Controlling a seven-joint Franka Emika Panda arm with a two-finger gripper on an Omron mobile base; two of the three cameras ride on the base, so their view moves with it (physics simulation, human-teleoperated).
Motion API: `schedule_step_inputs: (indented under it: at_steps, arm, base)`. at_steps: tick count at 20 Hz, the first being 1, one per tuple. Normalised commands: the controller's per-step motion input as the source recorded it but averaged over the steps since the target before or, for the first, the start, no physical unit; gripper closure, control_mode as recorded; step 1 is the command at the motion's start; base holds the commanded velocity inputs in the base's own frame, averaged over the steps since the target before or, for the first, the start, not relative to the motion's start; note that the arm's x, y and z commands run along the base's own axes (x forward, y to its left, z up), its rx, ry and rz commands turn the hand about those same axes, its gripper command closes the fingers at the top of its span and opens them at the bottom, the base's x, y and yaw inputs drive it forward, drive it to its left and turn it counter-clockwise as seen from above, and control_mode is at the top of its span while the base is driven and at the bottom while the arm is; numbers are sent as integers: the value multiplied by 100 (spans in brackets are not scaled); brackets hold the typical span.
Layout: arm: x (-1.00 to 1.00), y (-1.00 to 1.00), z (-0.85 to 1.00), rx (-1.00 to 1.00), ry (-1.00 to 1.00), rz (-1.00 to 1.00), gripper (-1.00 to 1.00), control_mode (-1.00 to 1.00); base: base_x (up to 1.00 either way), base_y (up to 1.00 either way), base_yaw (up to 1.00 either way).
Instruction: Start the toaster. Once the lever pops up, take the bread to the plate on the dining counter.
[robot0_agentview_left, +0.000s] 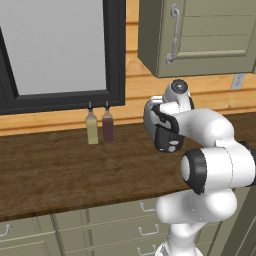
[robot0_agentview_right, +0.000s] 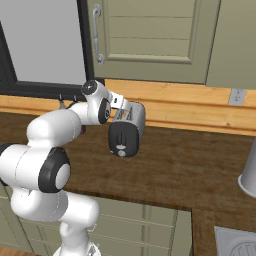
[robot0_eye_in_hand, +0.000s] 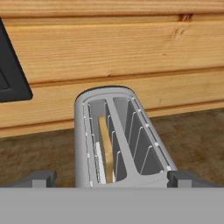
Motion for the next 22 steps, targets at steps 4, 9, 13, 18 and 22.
schedule_step_inputs:
  at_steps: [4, 9, 13, 18, 22]
  arm:
    - [0, 0, 0, 0, 0, 0, -100, -100]
    - [0, 0, 0, 0, 0, 0, -100, -100]
    - [0, 0, 0, 0, 0, 0, -100, -100]
    - [0, 0, 0, 0, 0, 0, -100, -100]
    - [0, 0, 0, 0, 0, 0, -100, -100]
  base:
    - [0, 0, 0]
    - [0, 0, 0]
    - [0, 0, 0]
    - [0, 0, 0]
    - [0, 0, 0]
